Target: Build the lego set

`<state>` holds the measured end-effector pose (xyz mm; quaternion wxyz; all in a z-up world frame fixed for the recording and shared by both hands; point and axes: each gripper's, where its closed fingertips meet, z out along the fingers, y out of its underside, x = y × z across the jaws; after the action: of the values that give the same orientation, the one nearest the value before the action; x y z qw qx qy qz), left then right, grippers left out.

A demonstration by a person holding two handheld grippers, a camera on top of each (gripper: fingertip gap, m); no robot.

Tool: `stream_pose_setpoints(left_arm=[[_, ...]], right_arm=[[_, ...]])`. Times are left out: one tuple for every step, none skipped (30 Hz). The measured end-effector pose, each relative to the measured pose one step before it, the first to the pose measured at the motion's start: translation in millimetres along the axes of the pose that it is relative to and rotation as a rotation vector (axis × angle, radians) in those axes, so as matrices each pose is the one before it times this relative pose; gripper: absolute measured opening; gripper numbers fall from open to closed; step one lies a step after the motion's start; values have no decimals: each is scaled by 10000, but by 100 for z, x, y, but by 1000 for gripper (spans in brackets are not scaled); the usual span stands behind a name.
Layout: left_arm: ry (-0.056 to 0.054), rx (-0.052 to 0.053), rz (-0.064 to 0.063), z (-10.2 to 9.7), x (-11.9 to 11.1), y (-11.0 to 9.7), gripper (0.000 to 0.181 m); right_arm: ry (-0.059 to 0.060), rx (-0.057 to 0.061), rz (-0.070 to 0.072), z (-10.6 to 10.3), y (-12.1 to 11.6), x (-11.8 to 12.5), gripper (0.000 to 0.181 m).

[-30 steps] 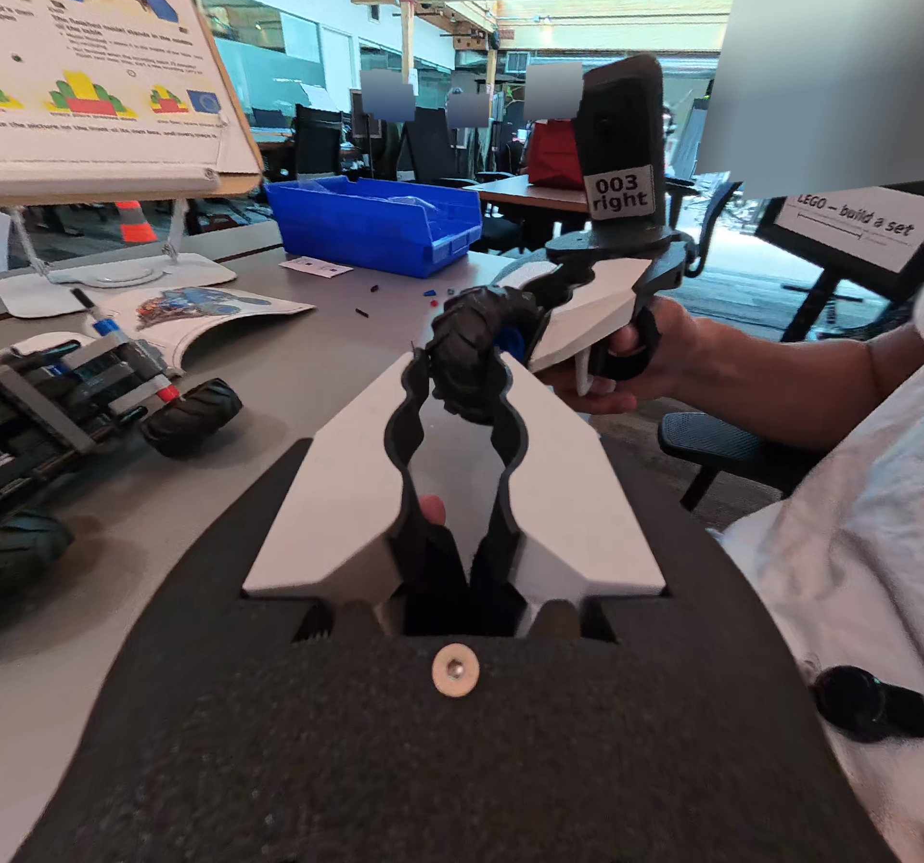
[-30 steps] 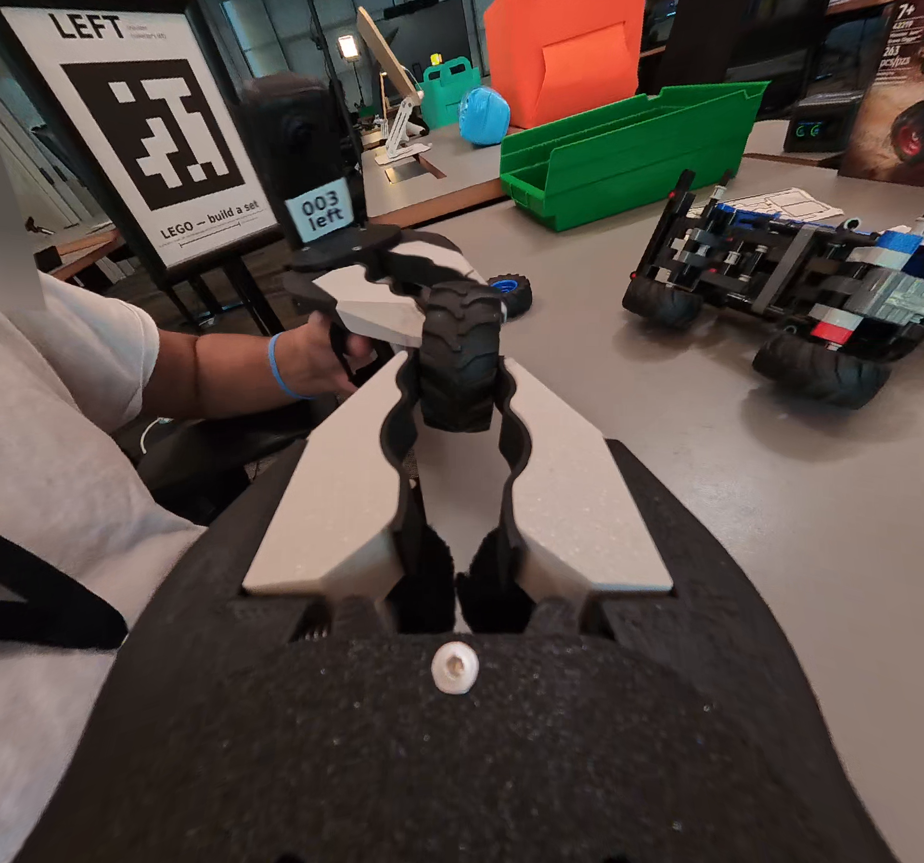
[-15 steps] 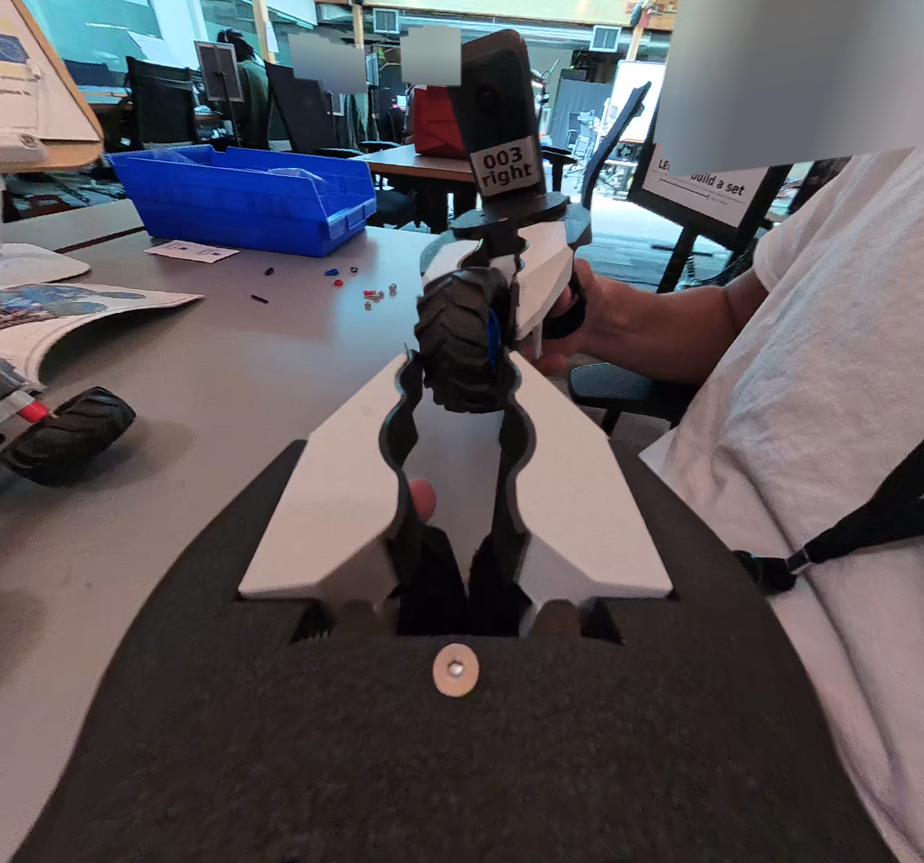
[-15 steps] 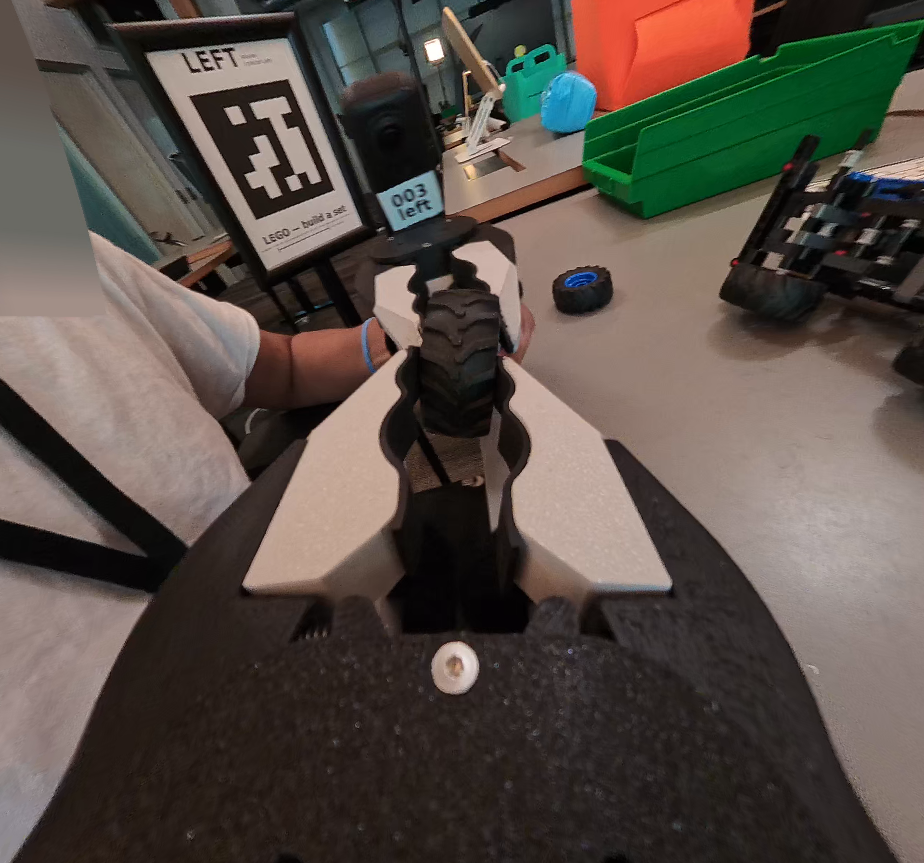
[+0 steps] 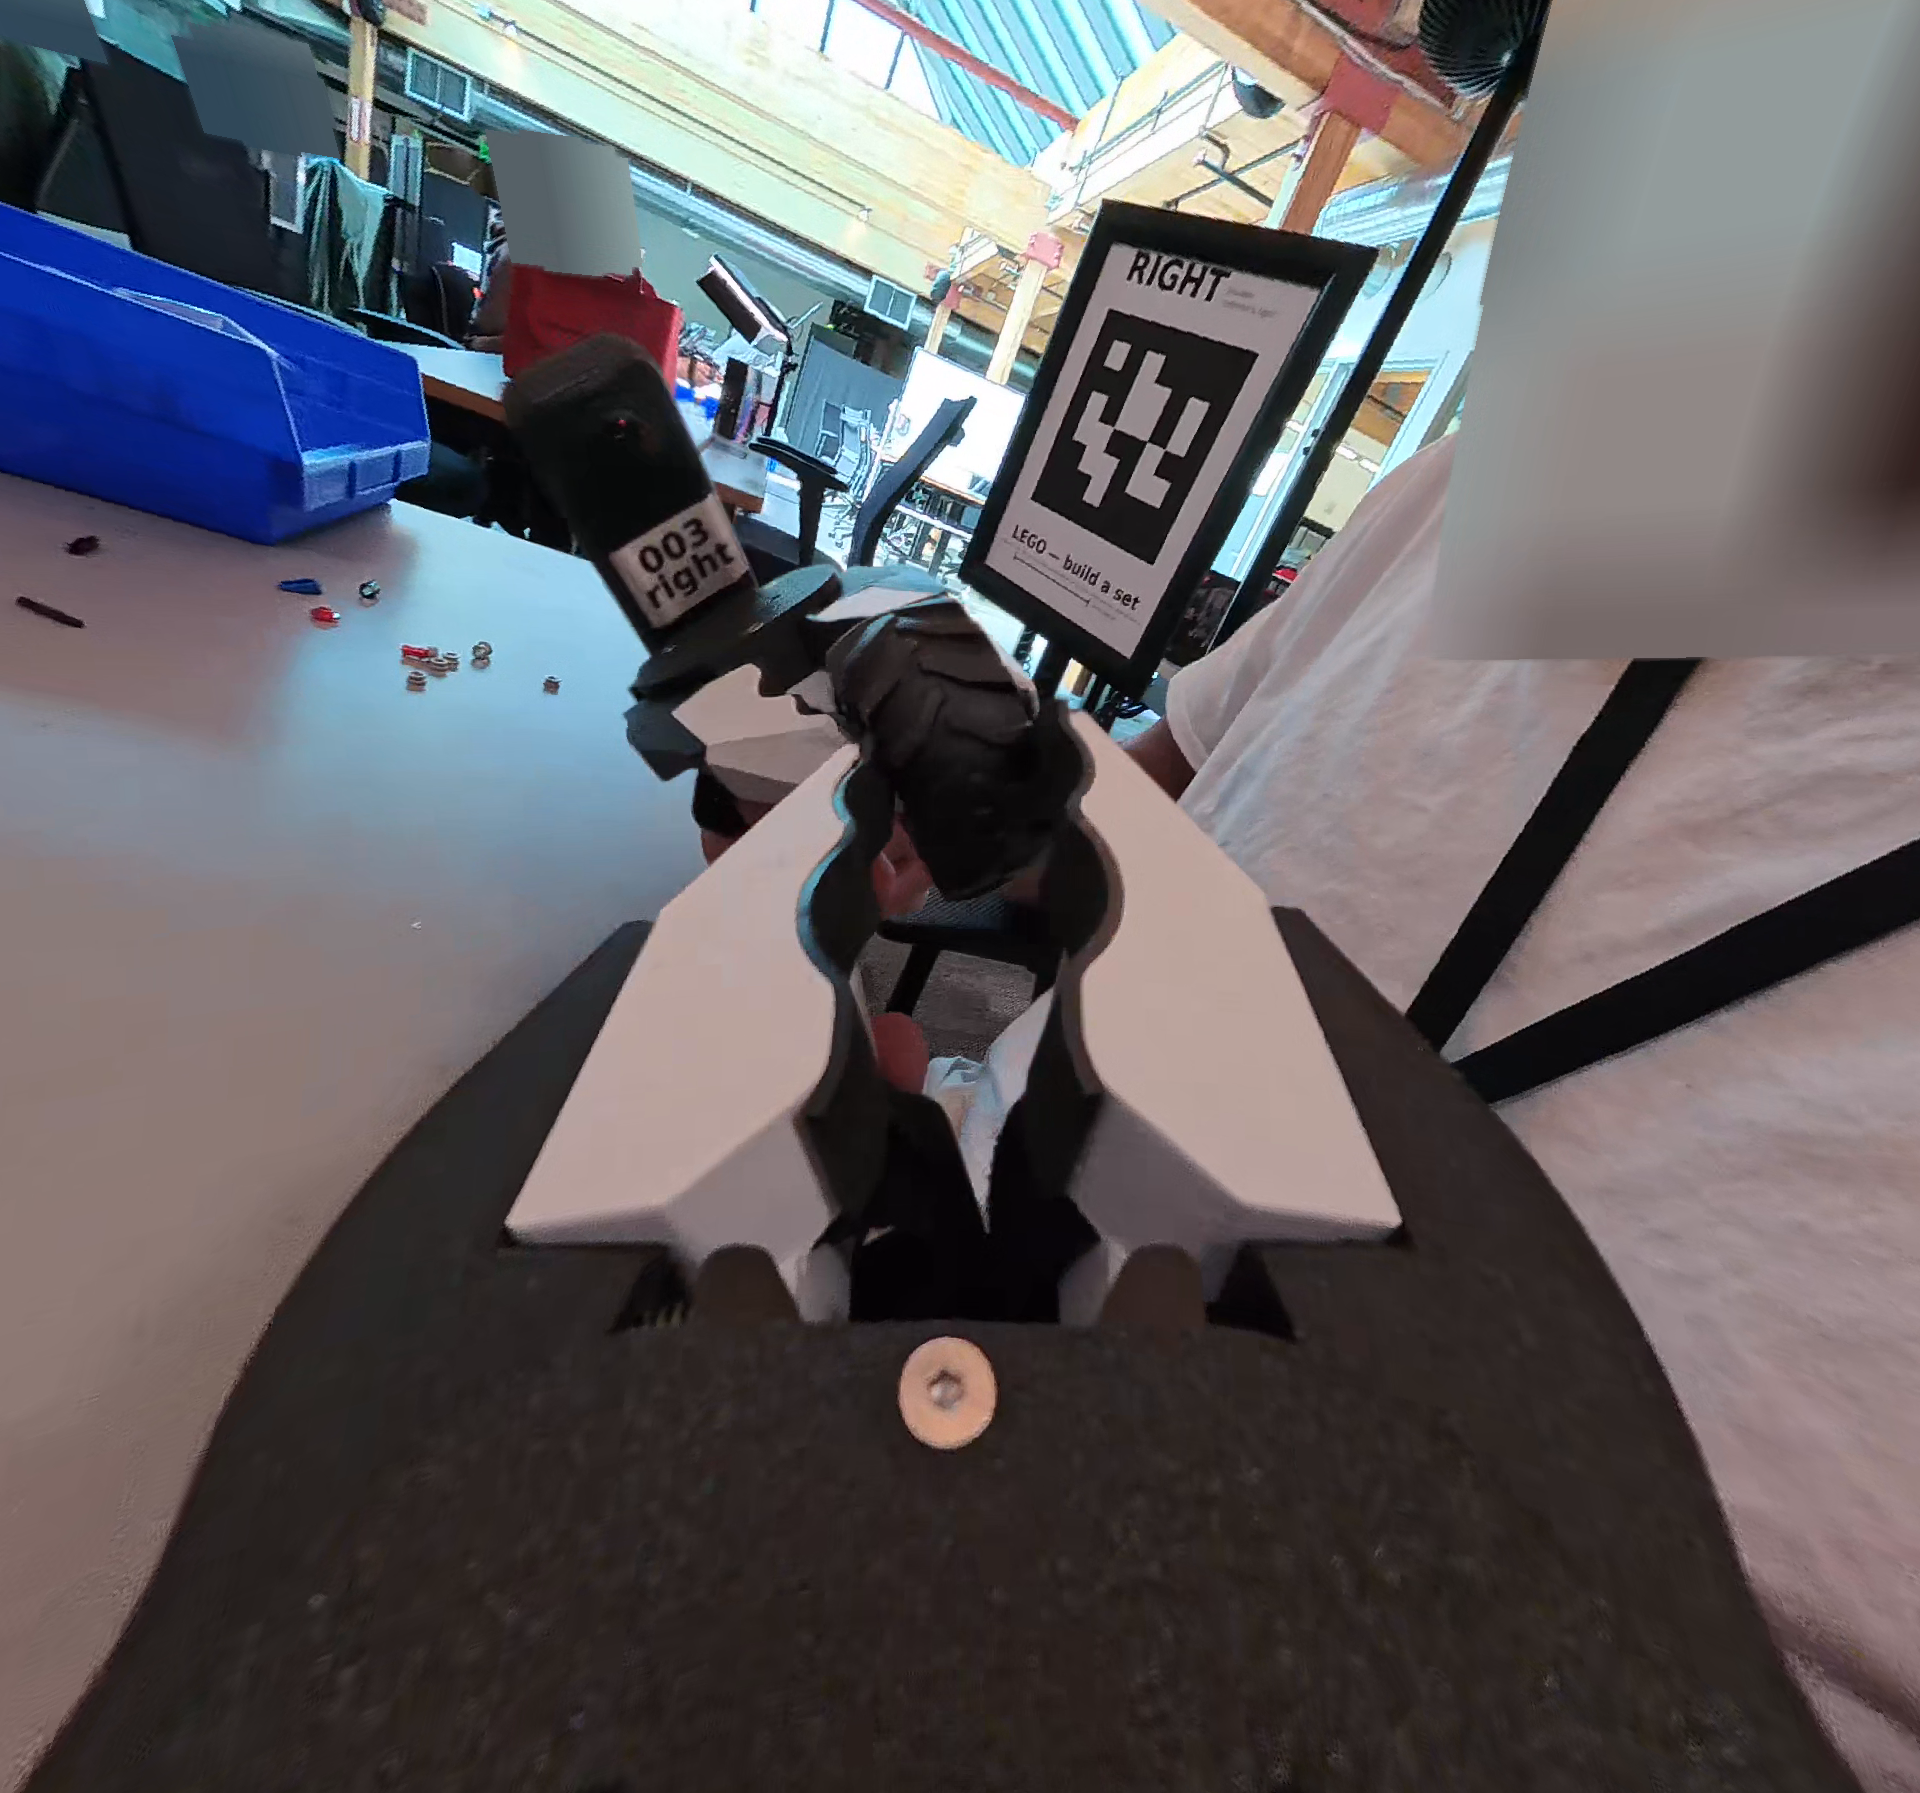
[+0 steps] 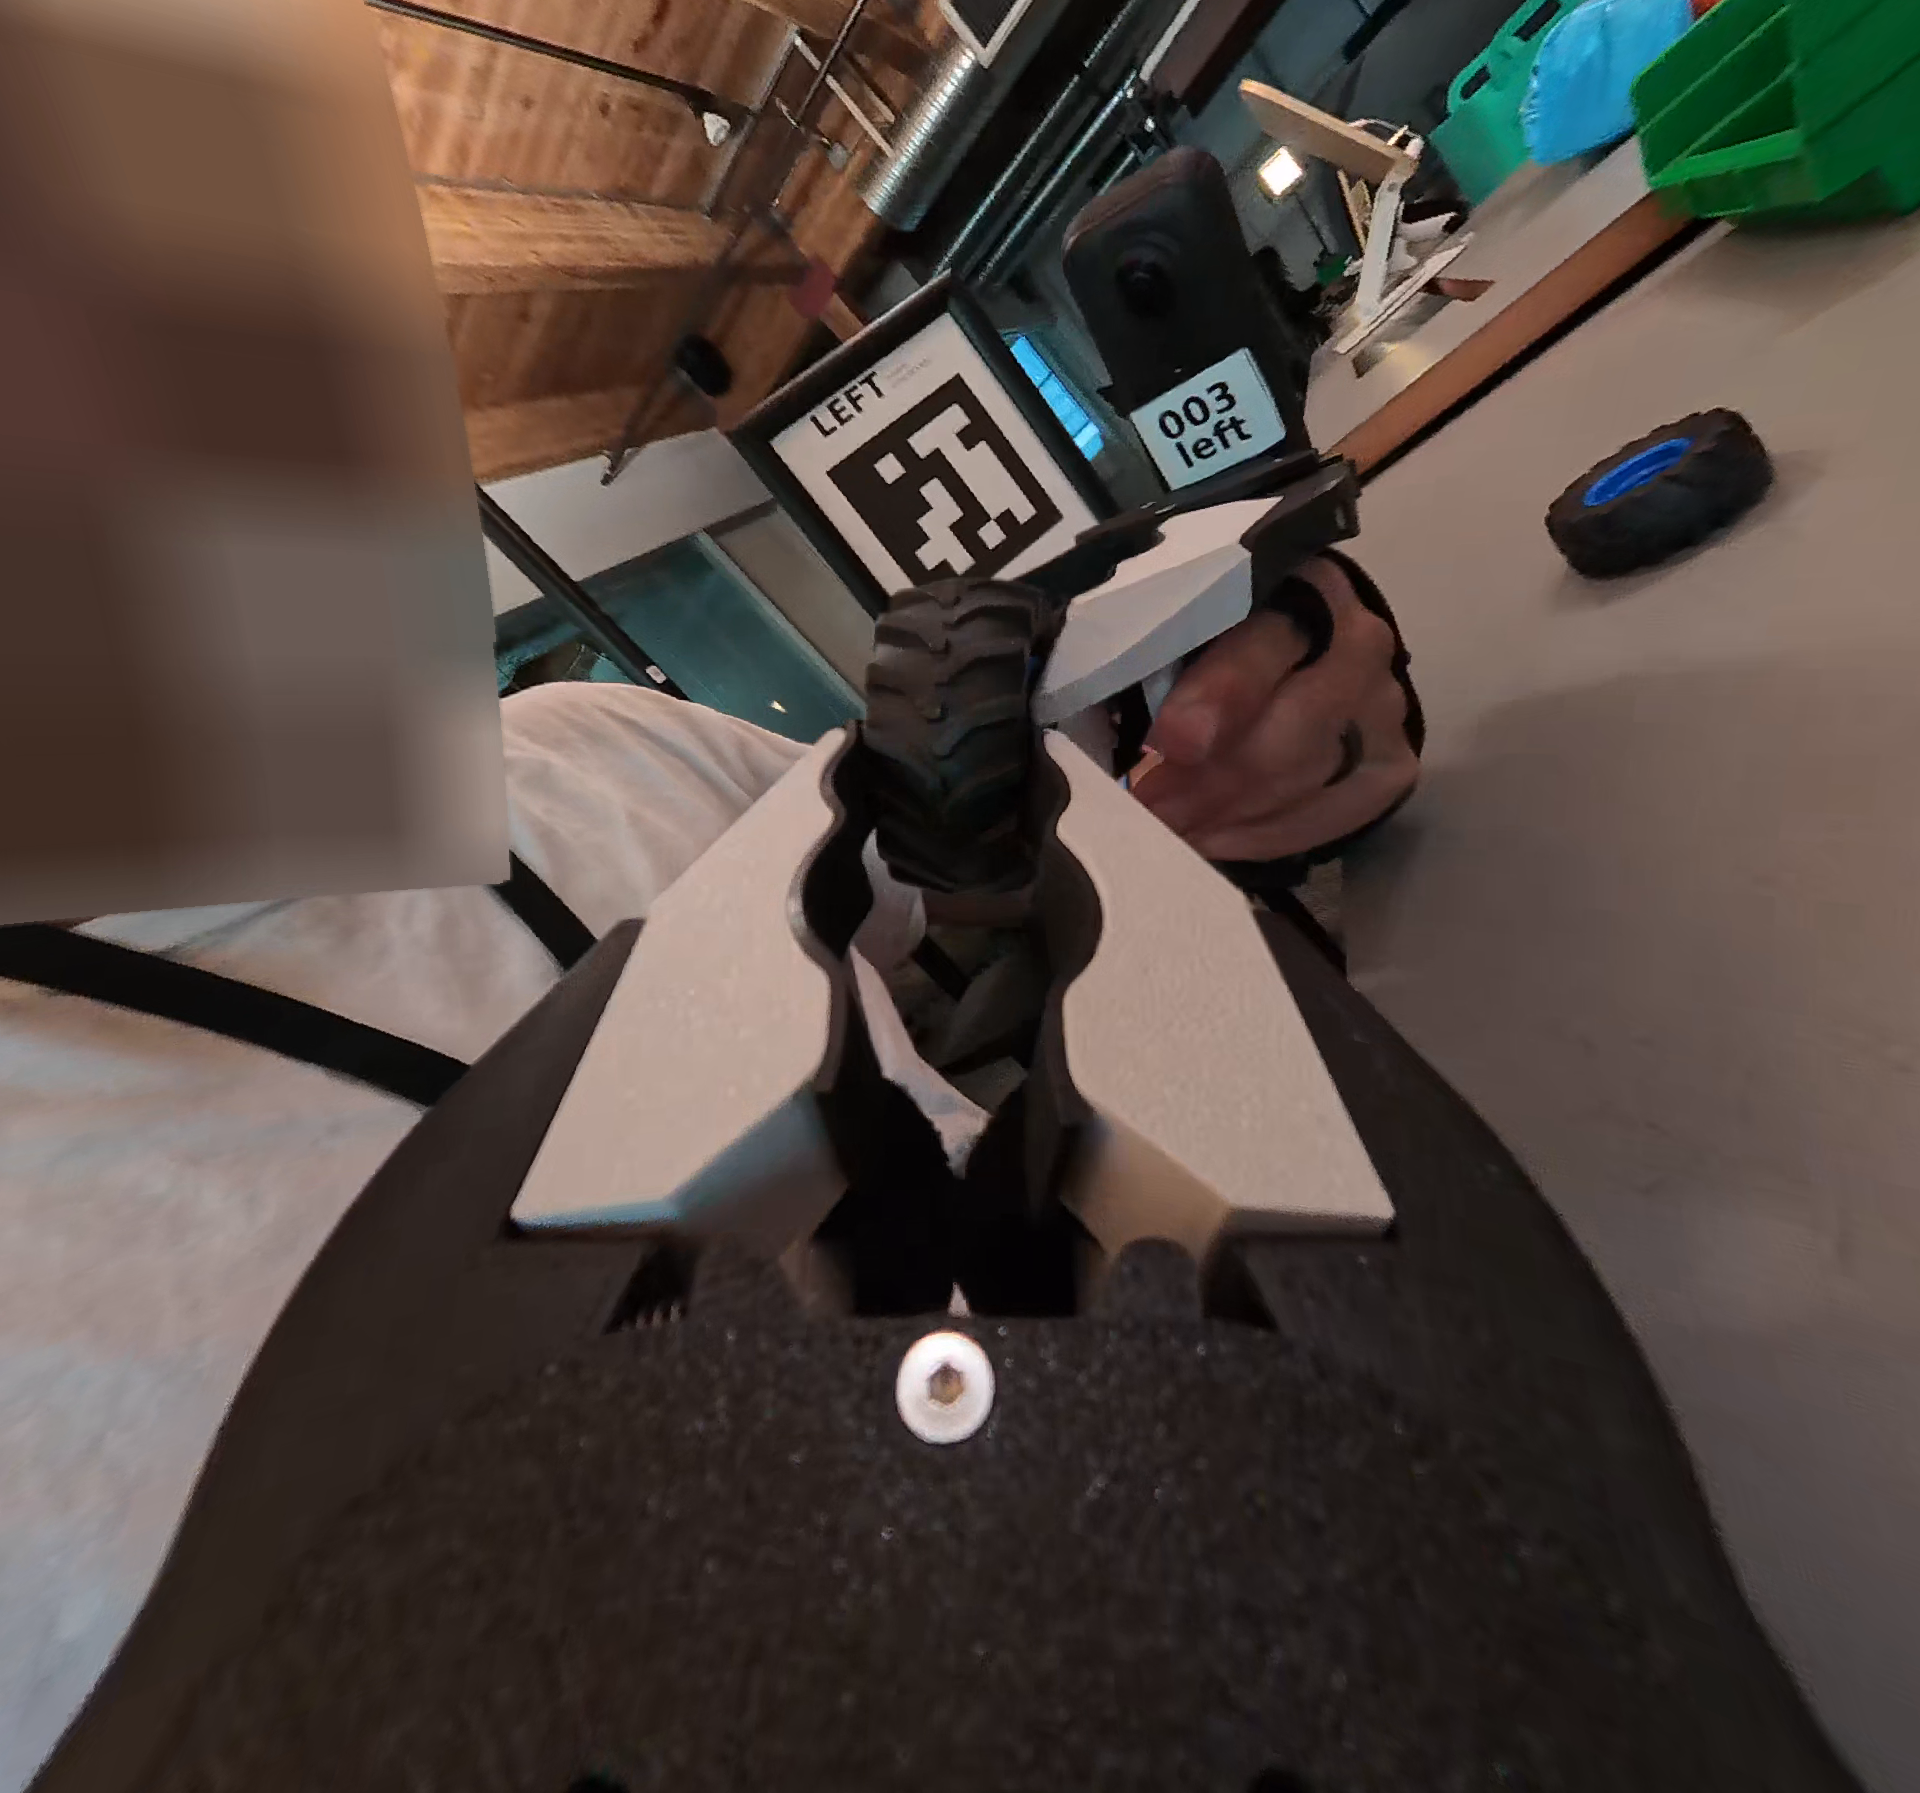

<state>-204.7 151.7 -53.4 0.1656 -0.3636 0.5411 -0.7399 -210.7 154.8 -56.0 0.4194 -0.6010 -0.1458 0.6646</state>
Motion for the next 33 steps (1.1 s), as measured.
stream_pose_setpoints(left_arm=[[102,2,-79,-37,91,35,26],[31,17,-103,1,-1,59,26],[-170,6,-53,24,-269,66,26],[-307,-88,70,-34,-456,125,26],[-466,-150,275,-75,-583,182,27],[-736,-204,638,-81,-716,220,26],[-805,-296,1010,-25,-485,262,26],[-642,-413,1339,139,-44,348,26],[-795,-535,1546,197,-153,512,26],[-789,-515,1416,170,-217,418,27],[-640,-354,1210,103,-127,152,27],[-656,-262,1190,27,-191,12,27],[-818,-392,1415,-3,-442,297,27],[-825,-492,1684,-5,-431,593,27],[-759,-356,1672,30,-232,459,26],[-585,-185,1373,60,29,174,25],[-346,-92,930,106,246,11,26],[-279,41,598,97,187,-176,26],[-307,145,560,72,42,-259,26],[-327,78,577,75,-77,-138,26],[-281,9,483,70,-133,-43,26],[-278,2,377,59,-222,-85,25],[-194,9,337,64,-109,-79,26],[-147,0,277,48,-15,-47,26],[-134,2,144,31,-49,-52,26],[-57,-83,-29,16,-44,85,27],[241,-144,-285,55,297,207,31],[418,-324,-680,115,432,533,35],[360,-423,-1101,98,155,748,39],[509,-189,-1416,12,99,545,43],[799,-83,-1733,-9,286,373,49],[925,-81,-2072,101,308,168,55],[909,59,-2293,217,202,-262,61]], right_arm=[[-86,-70,187,55,118,-47,27],[-85,-66,162,-40,30,3,26],[225,-7,-123,-194,-167,264,27],[635,-158,-657,-180,-116,492,27],[1048,-261,-1375,-172,-103,720,28],[1266,-342,-1943,-226,-47,772,28],[934,-445,-1972,-190,115,316,28],[442,-489,-1380,-81,230,-243,29],[319,-474,-747,-15,349,-44,29],[216,-375,-387,-52,401,142,29],[44,-320,-171,-82,472,19,31],[-14,-175,92,-102,396,95,36],[82,-126,378,-215,316,427,45],[-5,-89,600,-284,221,453,51],[-181,167,717,-300,-109,253,55],[-208,265,739,-212,-243,253,58],[-60,208,767,-12,-155,456,64],[-228,15,768,215,88,202,73],[-536,-69,806,287,184,-251,79],[-576,32,804,269,-3,-311,77],[-82,23,646,295,51,332,72],[56,-144,349,299,332,402,68],[-259,-167,315,313,369,-142,64],[-213,24,348,160,5,-183,60],[54,311,57,-79,-399,159,55],[-10,242,73,-173,-316,75,49],[68,201,22,-320,-357,208,43],[363,224,-143,-401,-419,585,36],[440,158,-435,-374,-307,559,30],[442,250,-557,-380,-426,423,30],[320,184,-500,-281,-349,133,30],[61,143,-422,-133,-291,-323,30],[54,292,-400,-59,-495,-393,30]])
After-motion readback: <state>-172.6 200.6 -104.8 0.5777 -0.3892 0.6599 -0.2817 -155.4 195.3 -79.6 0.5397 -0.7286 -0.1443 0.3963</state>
